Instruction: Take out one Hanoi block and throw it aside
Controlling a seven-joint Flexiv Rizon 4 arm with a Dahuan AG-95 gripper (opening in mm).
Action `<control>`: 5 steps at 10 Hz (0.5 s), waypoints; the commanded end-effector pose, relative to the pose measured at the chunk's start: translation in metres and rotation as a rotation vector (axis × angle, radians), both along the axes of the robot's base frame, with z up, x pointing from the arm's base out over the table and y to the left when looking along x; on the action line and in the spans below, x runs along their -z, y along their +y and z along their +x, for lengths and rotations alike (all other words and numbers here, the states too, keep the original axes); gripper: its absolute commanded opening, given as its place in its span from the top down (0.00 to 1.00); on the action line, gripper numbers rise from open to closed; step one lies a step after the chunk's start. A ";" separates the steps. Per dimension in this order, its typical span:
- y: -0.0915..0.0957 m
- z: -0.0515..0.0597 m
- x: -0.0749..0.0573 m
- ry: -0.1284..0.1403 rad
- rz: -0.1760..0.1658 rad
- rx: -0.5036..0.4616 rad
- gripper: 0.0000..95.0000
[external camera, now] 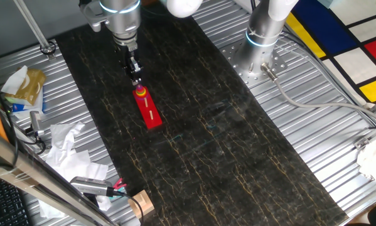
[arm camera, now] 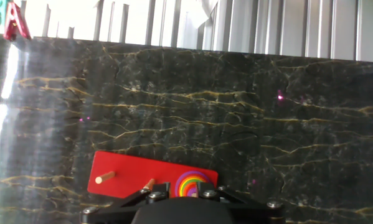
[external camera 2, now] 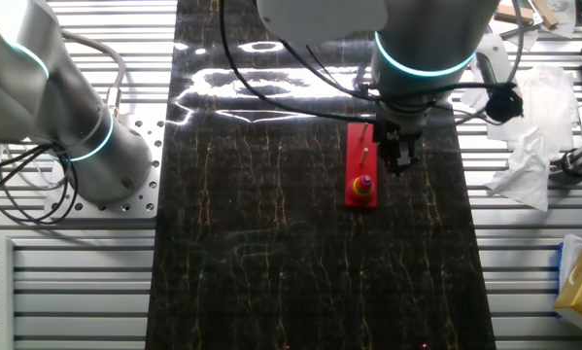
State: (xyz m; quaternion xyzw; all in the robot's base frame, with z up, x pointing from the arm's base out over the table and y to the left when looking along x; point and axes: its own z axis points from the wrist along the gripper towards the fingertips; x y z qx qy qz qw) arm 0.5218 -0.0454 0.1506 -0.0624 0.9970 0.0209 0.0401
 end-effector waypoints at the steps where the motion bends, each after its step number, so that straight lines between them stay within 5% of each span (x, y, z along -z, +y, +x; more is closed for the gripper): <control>1: 0.000 0.000 0.001 0.014 0.000 -0.001 0.80; 5: -0.001 -0.001 0.003 0.018 0.007 0.009 0.80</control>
